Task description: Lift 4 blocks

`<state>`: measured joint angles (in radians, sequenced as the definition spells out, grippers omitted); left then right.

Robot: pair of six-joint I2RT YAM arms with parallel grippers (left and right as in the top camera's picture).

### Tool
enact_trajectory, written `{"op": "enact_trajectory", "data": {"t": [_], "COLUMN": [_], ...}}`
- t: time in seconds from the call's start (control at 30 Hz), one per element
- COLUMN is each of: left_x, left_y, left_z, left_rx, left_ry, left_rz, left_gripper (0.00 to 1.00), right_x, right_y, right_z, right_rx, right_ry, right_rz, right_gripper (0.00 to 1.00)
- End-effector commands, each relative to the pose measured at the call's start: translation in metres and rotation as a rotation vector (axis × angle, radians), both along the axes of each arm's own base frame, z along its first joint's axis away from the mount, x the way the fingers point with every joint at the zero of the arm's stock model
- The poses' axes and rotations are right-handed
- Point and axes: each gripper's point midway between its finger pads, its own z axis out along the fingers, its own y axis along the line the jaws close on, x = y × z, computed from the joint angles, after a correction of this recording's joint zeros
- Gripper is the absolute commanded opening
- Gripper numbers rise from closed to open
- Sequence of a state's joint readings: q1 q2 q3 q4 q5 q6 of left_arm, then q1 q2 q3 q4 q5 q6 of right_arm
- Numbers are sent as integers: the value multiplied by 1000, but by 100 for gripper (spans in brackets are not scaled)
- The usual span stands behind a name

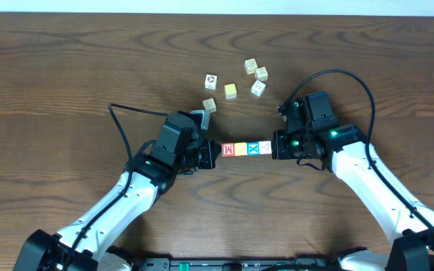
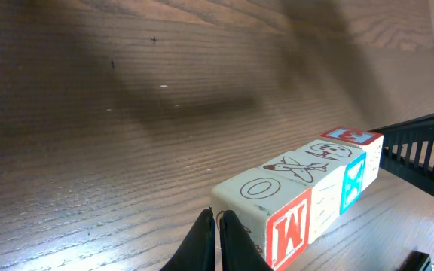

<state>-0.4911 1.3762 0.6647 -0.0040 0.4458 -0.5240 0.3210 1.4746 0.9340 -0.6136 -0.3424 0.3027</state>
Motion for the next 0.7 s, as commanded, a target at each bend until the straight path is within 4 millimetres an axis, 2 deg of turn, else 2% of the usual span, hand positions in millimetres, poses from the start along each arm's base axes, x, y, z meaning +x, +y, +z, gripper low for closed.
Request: {"op": "enact_trajectory", "data": {"t": [0.0, 0.67], "left_x": [-12, -14], "left_y": [-37, -35], "left_z": [42, 36], "left_rx": [-139, -118], "left_ry": [-34, -11], "left_rz": [-145, -142], "left_gripper": [7, 7], "right_x": [-21, -24], "right_y": [56, 54], "right_z": [28, 27], "right_rx": [217, 213], "right_ry": [30, 47], "right_rz": [173, 169], "right_gripper": [1, 1]}}
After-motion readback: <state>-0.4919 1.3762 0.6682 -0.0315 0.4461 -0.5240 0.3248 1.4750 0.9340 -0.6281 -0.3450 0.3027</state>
